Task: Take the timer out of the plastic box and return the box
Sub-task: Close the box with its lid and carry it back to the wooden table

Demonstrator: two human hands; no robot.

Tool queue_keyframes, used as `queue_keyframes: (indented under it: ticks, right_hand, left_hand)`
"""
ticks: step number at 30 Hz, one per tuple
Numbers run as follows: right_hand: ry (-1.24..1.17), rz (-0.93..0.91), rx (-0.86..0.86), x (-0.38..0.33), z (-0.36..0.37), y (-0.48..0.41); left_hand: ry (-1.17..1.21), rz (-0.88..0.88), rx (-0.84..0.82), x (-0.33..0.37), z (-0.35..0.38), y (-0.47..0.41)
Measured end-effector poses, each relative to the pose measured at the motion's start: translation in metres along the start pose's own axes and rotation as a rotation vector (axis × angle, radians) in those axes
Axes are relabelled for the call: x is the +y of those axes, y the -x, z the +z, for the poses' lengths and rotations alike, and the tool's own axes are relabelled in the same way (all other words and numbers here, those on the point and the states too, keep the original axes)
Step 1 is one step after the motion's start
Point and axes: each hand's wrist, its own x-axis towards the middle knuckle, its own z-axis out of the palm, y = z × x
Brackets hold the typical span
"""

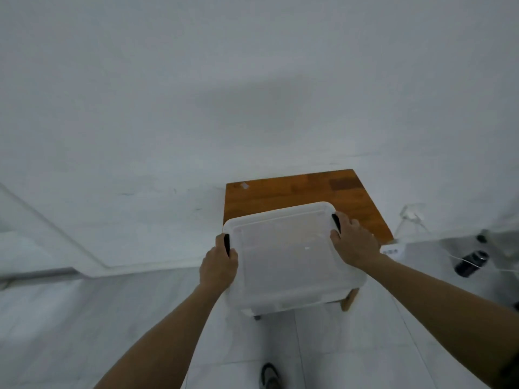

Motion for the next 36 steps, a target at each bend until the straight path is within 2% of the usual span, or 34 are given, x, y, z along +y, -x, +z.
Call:
queue_keyframes:
  ticks: [8,16,27,36]
  right_hand:
    - [-0.039,0.040,0.008,-0.035,0.015,-0.102]
    - [-0.070,0.064,-0.078,-0.031,0.036,-0.178]
    - [-0.079,-0.002,-0.225,-0.023,0.061,-0.314]
    - [-0.002,-0.011,-0.295,-0.030,0.077,-0.352]
  left_hand:
    - [0.020,0.039,-0.054,0.005,-0.011,-0.120]
    - [0.035,-0.008,-0.128,0.017,0.010,-0.194]
    - [0.064,-0.113,-0.086,0.044,0.052,-0.288]
    - [0.016,-0.158,-0.034,0.039,0.061,-0.324]
